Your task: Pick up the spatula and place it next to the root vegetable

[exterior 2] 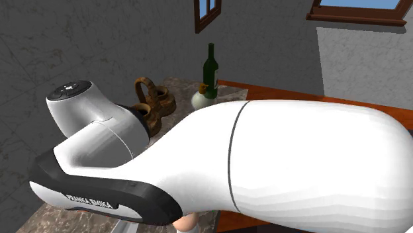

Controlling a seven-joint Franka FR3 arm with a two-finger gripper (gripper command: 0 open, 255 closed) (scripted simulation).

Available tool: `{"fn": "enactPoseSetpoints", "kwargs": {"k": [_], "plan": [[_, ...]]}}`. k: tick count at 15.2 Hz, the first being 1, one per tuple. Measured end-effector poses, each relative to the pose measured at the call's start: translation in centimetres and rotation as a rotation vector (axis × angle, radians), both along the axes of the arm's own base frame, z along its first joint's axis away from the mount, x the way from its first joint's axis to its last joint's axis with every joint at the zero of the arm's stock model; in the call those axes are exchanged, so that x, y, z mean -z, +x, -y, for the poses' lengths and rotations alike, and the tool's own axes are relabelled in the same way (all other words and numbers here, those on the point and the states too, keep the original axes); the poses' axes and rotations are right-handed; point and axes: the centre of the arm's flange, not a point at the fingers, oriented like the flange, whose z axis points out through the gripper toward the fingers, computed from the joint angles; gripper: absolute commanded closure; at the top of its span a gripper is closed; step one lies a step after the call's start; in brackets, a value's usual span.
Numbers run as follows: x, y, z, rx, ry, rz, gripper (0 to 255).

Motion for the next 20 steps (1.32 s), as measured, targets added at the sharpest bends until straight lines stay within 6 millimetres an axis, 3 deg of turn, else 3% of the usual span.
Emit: {"fn": "enactPoseSetpoints", "kwargs": {"k": [20], "plan": [[-0.2, -18.9, -17.9, 0.0, 0.0, 0.0, 255]]}}
